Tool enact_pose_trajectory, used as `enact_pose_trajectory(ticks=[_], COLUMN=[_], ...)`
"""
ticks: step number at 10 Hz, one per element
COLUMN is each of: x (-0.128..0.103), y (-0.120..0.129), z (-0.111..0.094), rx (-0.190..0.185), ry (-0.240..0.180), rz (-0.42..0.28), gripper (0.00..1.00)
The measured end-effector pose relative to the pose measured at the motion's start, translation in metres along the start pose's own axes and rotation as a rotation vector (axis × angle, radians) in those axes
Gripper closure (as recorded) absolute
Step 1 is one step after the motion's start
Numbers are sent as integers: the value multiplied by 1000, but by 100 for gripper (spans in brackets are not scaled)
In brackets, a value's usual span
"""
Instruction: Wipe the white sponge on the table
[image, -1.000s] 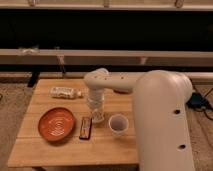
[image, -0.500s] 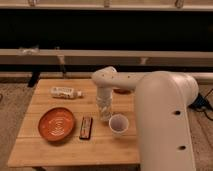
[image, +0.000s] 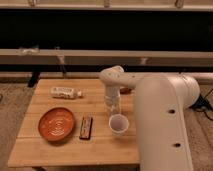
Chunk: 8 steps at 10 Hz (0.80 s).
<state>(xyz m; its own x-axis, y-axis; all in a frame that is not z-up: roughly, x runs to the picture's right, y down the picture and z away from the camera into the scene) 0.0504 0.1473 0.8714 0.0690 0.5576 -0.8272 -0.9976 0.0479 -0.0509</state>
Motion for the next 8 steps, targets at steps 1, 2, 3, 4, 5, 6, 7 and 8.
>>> enact_pose_trajectory(ticks=[1,2,3,4,5,6,7,8], x=[-3,-7,-13,-18,-25,-32,-40,-48], y=[-5,-10,-19,-24,-26,-25,-25,-22], z=[2,3,5,6,7,7,6,5], rx=[4,6,9,9,9,10,8,8], ry=[10,18,25,28,32,35,32,25], rz=[6,11,17,19,13,3,-7,-20], gripper=[100,100,100,100,100,100,100,100])
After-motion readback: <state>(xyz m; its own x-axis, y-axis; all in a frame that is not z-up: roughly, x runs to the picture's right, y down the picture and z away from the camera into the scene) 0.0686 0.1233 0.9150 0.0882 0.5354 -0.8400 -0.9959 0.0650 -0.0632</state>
